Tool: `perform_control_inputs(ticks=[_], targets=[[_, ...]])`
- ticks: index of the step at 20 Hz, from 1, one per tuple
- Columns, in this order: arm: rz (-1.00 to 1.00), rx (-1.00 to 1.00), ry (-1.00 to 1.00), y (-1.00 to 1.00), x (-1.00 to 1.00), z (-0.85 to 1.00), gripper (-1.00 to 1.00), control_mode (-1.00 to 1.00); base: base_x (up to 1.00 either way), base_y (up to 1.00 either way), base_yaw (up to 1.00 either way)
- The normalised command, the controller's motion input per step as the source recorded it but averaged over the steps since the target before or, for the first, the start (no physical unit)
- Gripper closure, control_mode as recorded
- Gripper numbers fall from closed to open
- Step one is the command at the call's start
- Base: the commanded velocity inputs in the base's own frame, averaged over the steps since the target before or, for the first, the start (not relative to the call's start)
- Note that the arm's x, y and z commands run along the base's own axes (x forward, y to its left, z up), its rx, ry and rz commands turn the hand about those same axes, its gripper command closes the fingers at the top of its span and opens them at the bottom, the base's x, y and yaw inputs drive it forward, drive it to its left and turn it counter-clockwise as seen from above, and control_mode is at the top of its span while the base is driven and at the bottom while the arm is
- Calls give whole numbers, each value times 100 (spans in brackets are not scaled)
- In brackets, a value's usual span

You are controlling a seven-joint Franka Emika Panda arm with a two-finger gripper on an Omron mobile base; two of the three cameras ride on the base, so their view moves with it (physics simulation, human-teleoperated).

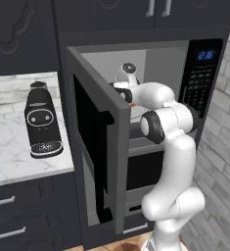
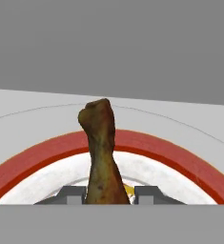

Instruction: Transport the chicken drumstick from the fridge to the microwave and turn on the microwave.

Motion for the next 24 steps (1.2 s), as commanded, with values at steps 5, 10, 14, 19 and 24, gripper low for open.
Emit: perform_control_inputs(ticks=[5,10,14,19,24], targets=[[0,0,4,0,1,-17,100,-100,0,0,0],[0,0,4,0,1,-19,100,-100,0,0,0],[0,0,0,2,1,-30,-100,-100,0,0,0],[0,0,0,1,0,-38,-100,-100,0,0,0],[0,0,-2,0,0,-37,-100,-100,0,0,0]])
